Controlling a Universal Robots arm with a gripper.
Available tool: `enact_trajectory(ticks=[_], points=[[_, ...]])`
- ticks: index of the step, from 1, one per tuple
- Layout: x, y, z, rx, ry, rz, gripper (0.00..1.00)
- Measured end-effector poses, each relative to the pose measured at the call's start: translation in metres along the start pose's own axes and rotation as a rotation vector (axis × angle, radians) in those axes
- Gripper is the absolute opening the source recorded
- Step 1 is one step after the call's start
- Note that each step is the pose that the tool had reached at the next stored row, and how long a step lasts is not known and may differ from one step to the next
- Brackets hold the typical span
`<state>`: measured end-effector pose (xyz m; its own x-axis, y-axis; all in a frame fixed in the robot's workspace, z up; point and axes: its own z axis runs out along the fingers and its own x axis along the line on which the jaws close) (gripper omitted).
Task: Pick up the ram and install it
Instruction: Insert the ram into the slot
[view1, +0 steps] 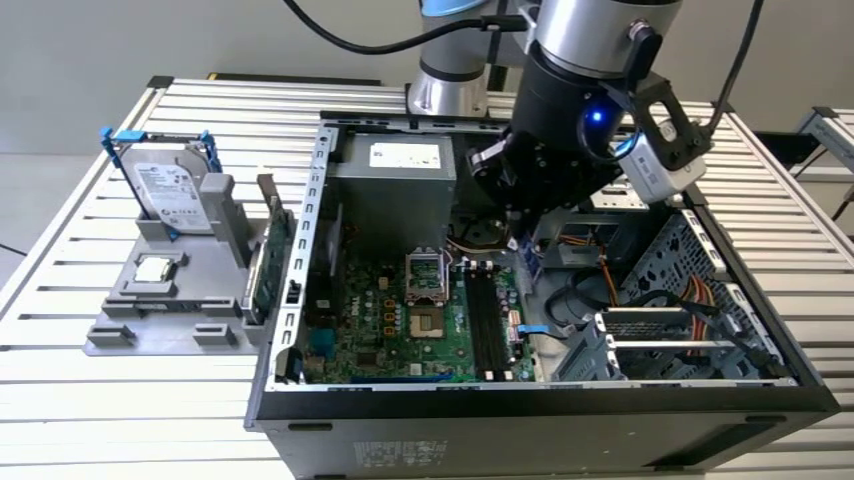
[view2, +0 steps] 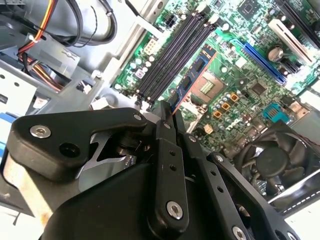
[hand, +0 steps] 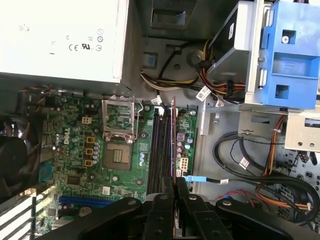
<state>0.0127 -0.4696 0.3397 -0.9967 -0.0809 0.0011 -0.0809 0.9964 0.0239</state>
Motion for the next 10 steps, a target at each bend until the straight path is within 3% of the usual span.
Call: enact_trajectory(ticks=[10], points=[[-0.0018,-0.0002,0.0018,0.0038,0.0002,0.004,0.00]])
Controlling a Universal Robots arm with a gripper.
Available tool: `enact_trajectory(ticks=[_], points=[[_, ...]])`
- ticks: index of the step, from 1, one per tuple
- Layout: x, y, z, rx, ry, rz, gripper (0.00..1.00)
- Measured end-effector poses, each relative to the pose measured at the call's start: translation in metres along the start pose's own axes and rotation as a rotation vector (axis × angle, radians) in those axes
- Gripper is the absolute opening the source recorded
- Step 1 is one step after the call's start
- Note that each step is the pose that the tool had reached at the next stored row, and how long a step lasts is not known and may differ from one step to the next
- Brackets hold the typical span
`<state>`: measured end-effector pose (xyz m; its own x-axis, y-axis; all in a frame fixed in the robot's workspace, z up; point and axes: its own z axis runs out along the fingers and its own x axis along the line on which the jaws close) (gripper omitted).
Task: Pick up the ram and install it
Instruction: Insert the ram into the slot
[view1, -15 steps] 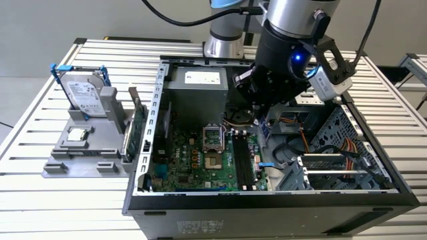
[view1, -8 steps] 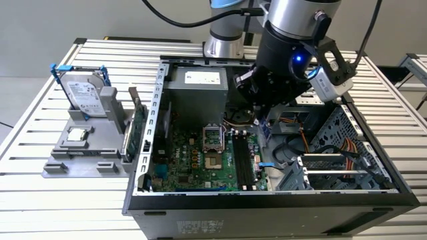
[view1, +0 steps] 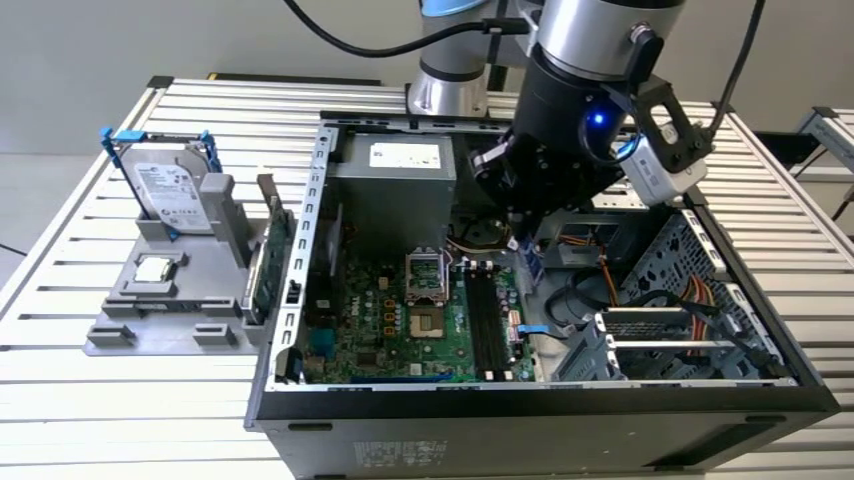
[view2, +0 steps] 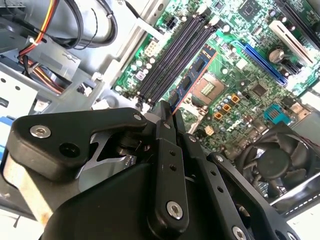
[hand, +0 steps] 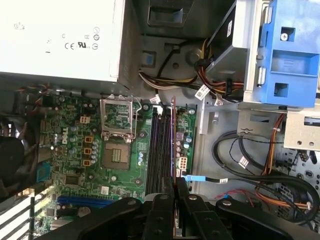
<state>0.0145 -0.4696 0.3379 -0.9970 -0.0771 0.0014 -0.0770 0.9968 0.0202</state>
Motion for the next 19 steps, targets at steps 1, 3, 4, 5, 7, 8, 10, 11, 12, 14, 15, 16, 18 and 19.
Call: enact_trajectory(ticks=[1,3,4,5,7,8,10,11,12,14,15,16,18,19], points=[[-0.0001,0.0000,0.0002,0.0003,0.0000,0.000,0.00],[-0.0004,0.0000,0.0006,0.0009,0.0000,0.001,0.00],[-0.0005,0.0000,0.0007,0.0011,0.0001,0.001,0.00],[-0.0006,0.0000,0.0009,0.0013,0.0001,0.002,0.00],[-0.0008,-0.0001,0.0013,0.0016,0.0001,0.002,0.00],[-0.0009,-0.0001,0.0015,0.0018,0.0001,0.002,0.00],[-0.0011,-0.0001,0.0019,0.0021,0.0001,0.003,0.00],[-0.0012,-0.0001,0.0021,0.0022,0.0000,0.003,0.00],[-0.0013,-0.0001,0.0023,0.0024,0.0001,0.003,0.00],[-0.0015,-0.0002,0.0027,0.0027,0.0001,0.004,0.00],[-0.0016,-0.0002,0.0030,0.0028,0.0001,0.004,0.00],[-0.0017,-0.0002,0.0032,0.0030,0.0001,0.004,0.00],[-0.0019,-0.0002,0.0035,0.0034,0.0002,0.004,0.00],[-0.0020,-0.0002,0.0037,0.0035,0.0002,0.005,0.00]])
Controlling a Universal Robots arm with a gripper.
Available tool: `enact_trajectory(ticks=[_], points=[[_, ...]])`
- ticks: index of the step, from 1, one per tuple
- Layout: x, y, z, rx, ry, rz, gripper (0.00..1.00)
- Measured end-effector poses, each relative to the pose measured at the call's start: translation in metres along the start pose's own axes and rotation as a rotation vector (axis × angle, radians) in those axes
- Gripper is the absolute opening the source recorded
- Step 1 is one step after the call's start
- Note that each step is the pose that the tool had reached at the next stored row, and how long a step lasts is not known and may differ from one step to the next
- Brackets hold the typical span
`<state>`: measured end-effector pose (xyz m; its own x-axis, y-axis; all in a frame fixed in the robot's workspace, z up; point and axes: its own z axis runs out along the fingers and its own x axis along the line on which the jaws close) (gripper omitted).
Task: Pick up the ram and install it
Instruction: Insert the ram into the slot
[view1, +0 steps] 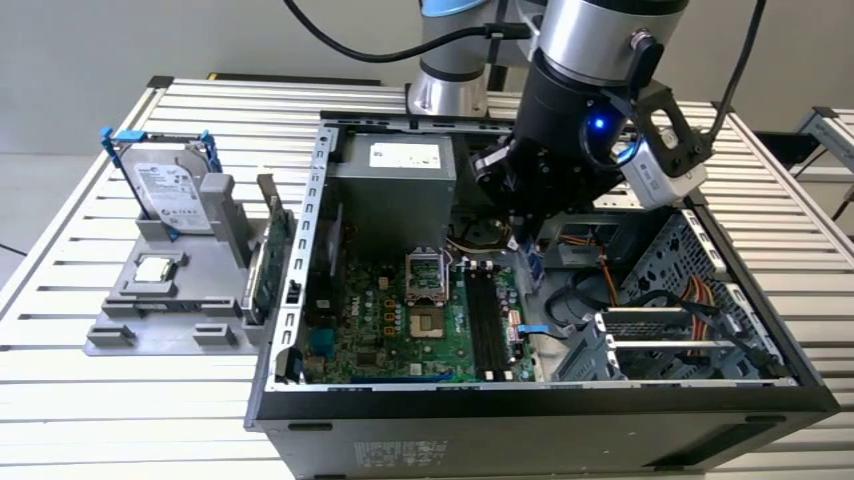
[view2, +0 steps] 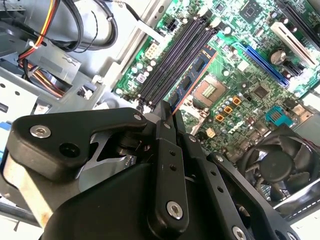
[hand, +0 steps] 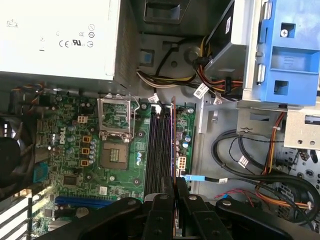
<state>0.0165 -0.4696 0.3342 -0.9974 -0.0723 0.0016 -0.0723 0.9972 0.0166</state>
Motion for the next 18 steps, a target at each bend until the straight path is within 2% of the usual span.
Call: enact_trajectory(ticks=[18], points=[[-0.0005,-0.0001,0.0056,0.0009,-0.0002,0.006,0.00]])
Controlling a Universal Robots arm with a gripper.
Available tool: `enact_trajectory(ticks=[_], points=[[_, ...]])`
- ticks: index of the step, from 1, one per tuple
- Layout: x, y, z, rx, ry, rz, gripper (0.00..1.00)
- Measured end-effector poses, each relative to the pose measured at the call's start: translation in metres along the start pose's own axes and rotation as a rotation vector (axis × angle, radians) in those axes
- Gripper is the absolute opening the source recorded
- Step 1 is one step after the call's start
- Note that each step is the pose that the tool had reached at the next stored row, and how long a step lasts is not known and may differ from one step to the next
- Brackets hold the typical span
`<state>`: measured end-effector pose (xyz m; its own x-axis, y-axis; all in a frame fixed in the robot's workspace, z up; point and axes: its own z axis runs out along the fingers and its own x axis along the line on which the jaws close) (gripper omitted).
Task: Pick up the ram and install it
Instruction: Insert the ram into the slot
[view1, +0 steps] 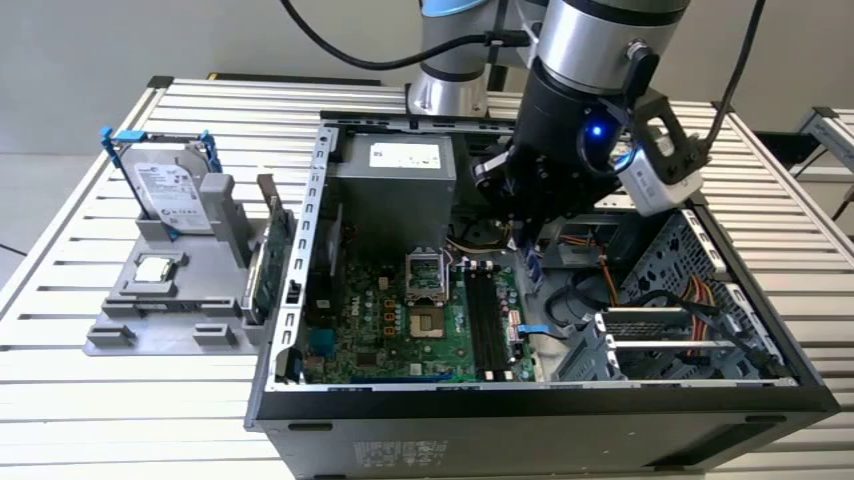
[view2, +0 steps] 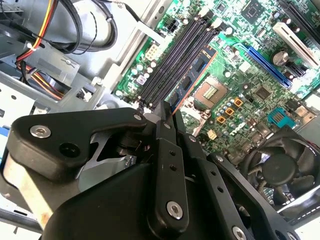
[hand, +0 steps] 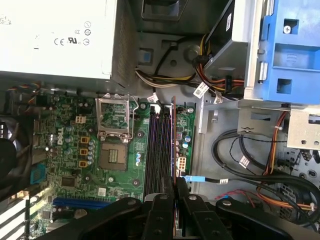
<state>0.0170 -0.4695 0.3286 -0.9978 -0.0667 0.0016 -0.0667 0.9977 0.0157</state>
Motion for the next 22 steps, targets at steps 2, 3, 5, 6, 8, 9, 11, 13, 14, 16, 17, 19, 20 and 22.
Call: enact_trajectory(ticks=[2,3,5,6,8,9,11,13,14,16,17,19,20,22], points=[[0.0000,0.0000,0.0010,0.0003,-0.0001,0.003,0.00],[0.0000,0.0000,0.0015,0.0004,-0.0001,0.005,0.00],[0.0000,-0.0001,0.0025,0.0011,-0.0001,0.008,0.00],[0.0000,-0.0001,0.0031,0.0010,-0.0001,0.009,0.00],[0.0000,-0.0001,0.0043,0.0013,-0.0001,0.012,0.00],[0.0000,-0.0001,0.0050,0.0015,-0.0002,0.014,0.00],[0.0000,-0.0001,0.0065,0.0016,-0.0005,0.017,0.00],[0.0000,-0.0001,0.0078,0.0017,-0.0009,0.019,0.00],[0.0000,-0.0001,0.0085,0.0018,-0.0010,0.020,0.00],[0.0000,-0.0002,0.0101,0.0019,-0.0014,0.022,0.00],[0.0000,-0.0002,0.0108,0.0020,-0.0014,0.022,0.00],[0.0000,-0.0002,0.0120,0.0021,-0.0015,0.023,0.00],[0.0000,-0.0002,0.0121,0.0030,-0.0015,0.024,0.00],[0.0000,-0.0002,0.0124,0.0044,-0.0016,0.024,0.00]])
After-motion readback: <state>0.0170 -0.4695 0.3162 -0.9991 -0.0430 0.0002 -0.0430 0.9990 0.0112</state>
